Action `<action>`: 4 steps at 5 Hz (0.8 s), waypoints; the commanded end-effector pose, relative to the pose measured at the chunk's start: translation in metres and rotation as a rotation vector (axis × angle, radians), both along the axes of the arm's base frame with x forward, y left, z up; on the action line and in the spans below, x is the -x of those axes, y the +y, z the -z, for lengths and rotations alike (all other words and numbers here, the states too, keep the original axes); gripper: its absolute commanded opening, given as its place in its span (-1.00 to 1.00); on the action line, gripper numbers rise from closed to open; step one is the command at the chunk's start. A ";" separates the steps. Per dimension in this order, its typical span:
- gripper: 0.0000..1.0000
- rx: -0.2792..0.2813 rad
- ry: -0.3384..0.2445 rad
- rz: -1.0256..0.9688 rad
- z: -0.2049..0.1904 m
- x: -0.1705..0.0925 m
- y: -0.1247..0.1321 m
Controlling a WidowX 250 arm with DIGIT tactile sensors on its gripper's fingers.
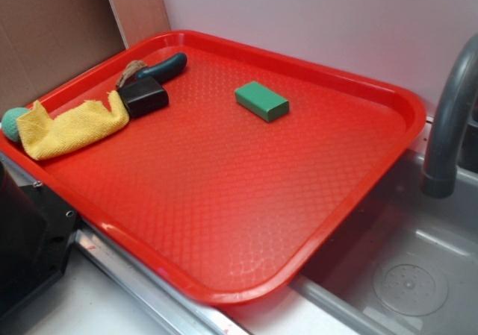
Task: Grab the green block.
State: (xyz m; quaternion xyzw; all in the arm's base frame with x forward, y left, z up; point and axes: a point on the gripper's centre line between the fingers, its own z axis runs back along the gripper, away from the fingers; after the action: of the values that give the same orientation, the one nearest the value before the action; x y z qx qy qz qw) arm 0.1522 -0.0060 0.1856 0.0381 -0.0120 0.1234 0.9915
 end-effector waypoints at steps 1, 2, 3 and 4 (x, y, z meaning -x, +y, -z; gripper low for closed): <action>1.00 -0.012 -0.243 -0.460 0.024 -0.070 0.009; 1.00 -0.015 -0.280 -0.617 0.044 -0.104 0.012; 1.00 0.029 -0.244 -0.675 0.075 -0.132 0.003; 1.00 0.063 -0.214 -0.662 0.102 -0.152 -0.010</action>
State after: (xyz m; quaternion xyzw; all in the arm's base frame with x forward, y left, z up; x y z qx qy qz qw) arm 0.2950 -0.0234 0.0642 0.0104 -0.0707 0.4418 0.8943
